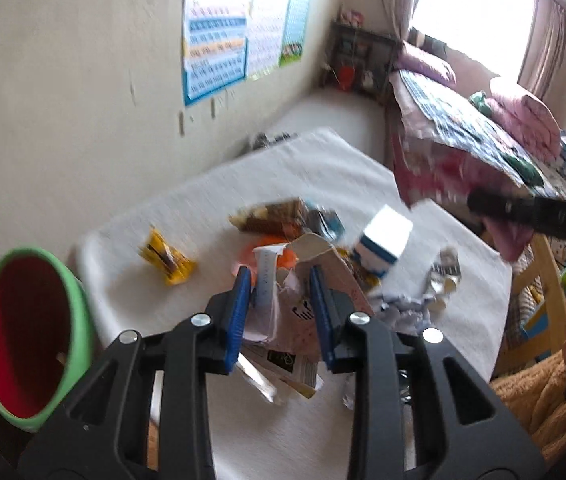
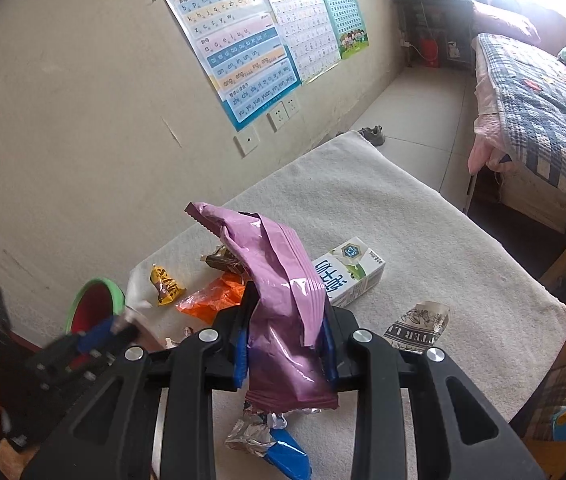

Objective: Collect trash
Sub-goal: 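Carry the white-pink wrapper to the bucket and release it with the left gripper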

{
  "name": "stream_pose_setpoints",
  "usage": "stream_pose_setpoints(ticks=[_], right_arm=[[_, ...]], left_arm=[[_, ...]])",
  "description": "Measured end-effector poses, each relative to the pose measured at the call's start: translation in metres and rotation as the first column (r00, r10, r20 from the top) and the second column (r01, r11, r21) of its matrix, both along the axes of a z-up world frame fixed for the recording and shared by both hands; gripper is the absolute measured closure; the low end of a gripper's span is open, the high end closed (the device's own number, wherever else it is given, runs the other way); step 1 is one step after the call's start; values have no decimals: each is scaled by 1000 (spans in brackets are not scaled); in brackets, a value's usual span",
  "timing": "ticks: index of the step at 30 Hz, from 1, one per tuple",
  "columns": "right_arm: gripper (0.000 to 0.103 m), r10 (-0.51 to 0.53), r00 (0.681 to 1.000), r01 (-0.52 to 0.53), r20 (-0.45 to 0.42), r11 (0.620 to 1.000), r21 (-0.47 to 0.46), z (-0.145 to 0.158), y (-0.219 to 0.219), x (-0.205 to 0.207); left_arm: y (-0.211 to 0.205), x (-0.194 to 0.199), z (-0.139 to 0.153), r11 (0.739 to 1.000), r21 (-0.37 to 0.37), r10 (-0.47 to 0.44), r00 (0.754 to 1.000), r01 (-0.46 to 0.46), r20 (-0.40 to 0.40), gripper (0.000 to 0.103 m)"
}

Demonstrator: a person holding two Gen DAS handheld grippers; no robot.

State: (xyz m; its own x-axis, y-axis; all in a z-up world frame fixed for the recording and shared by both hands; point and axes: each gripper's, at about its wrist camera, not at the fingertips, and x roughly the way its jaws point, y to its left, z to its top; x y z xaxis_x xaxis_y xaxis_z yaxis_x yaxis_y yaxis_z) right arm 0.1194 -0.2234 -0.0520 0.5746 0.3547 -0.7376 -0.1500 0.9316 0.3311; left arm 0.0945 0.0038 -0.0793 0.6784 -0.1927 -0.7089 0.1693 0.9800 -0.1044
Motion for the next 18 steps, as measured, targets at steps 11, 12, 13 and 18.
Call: stream_pose_setpoints(ticks=[11, 12, 13, 18], right_arm=[[76, 16, 1000, -16, 17, 999, -33, -4, 10, -1], [76, 13, 1000, -13, 16, 999, -41, -6, 11, -1], [76, 10, 1000, -9, 13, 999, -44, -7, 11, -1], [76, -3, 1000, 4, 15, 998, -62, -8, 15, -2]], left_arm=[[54, -4, 26, 993, 3, 118, 989, -119, 86, 74], [58, -4, 27, 992, 2, 125, 988, -126, 89, 74], [64, -5, 28, 990, 0, 138, 986, -139, 93, 74], [90, -12, 33, 981, 2, 194, 973, -196, 122, 74]])
